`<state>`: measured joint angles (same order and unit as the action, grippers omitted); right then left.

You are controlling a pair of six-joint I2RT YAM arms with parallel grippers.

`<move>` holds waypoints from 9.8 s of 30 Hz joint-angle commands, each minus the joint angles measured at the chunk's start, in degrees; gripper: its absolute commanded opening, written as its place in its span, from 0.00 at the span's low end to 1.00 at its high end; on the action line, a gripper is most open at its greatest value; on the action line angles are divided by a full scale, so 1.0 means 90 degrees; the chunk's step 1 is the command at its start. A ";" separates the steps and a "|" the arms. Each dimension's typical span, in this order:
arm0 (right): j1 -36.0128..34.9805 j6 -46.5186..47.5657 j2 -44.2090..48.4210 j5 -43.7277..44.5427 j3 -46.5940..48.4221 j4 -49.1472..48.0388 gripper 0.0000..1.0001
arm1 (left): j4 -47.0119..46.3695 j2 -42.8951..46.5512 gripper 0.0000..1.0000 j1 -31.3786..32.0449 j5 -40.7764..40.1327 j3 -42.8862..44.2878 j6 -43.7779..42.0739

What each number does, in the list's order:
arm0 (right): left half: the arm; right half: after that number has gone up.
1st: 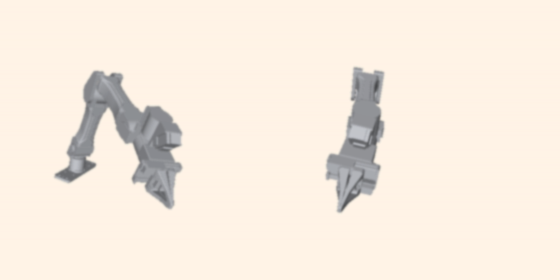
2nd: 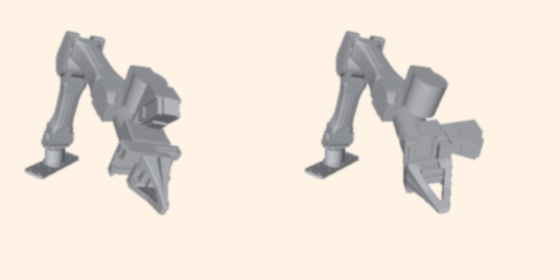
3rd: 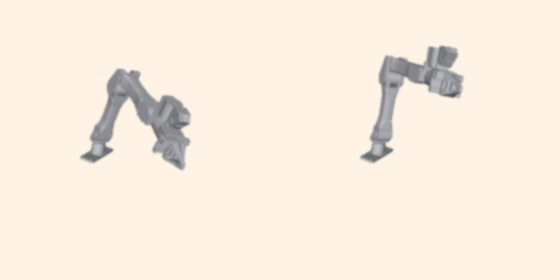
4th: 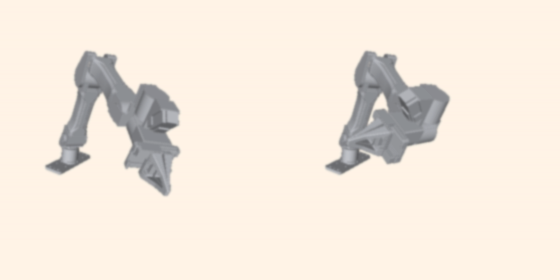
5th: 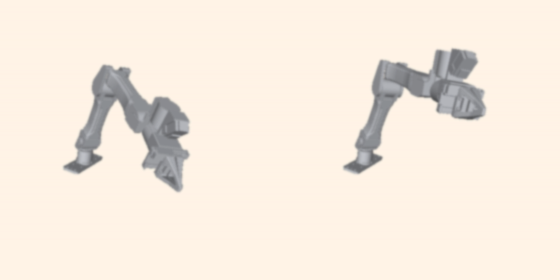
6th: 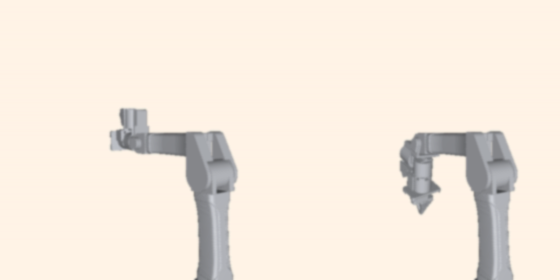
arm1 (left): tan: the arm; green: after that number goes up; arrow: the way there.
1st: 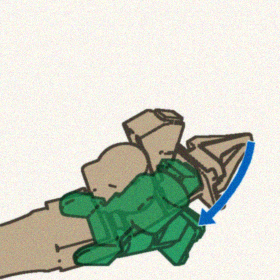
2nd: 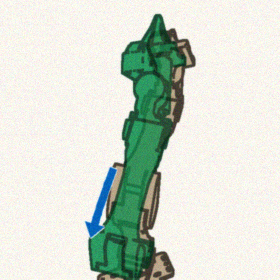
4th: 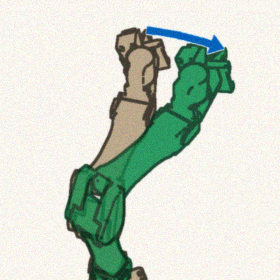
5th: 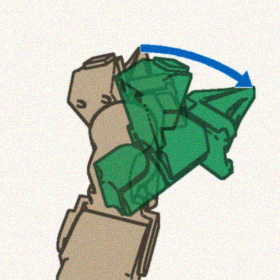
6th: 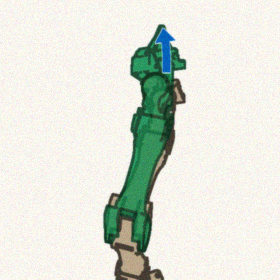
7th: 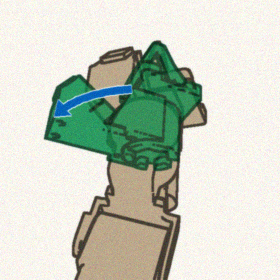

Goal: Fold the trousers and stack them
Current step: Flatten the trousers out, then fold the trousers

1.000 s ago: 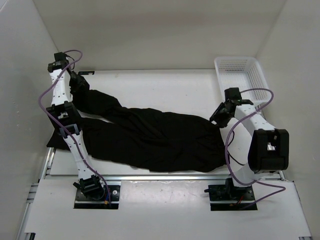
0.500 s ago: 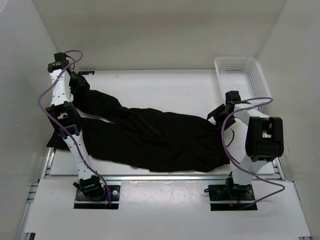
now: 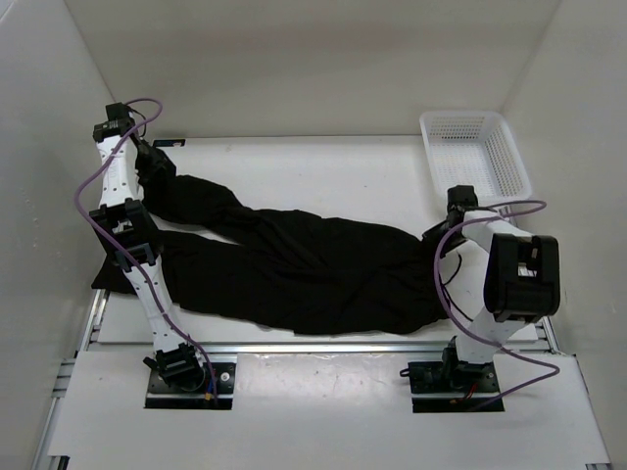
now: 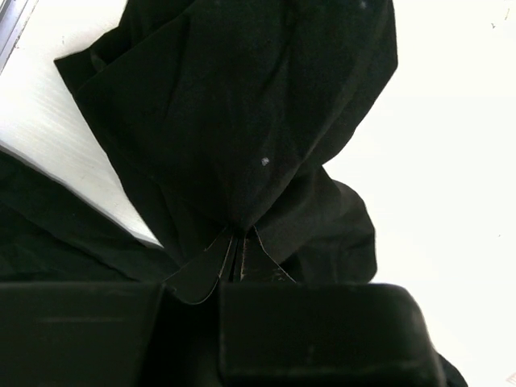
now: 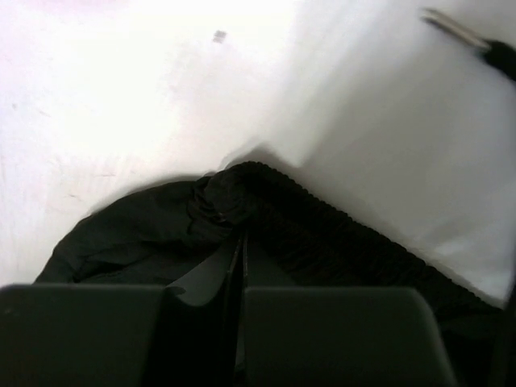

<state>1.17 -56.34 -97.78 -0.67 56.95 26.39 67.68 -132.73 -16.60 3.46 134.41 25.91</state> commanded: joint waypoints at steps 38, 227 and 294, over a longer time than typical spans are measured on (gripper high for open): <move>0.1852 0.1191 0.1089 0.0417 -0.0078 -0.0042 0.00 | -0.0069 0.0441 0.34 0.0302 0.0522 0.0155 -0.0731; -0.1517 -0.1299 0.5376 0.1782 -0.3603 0.1569 0.00 | -0.1319 0.4581 0.70 -0.0831 -0.1596 -0.7073 0.1271; -0.1517 -0.0664 0.4868 0.1500 -0.2900 0.1364 0.00 | -0.1348 0.2365 0.51 -0.1682 -0.1946 -0.6419 0.1379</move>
<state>-12.14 -62.46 -54.83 13.10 28.51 39.86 57.23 -110.24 -34.76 -13.21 77.28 37.65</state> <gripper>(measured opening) 0.005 0.521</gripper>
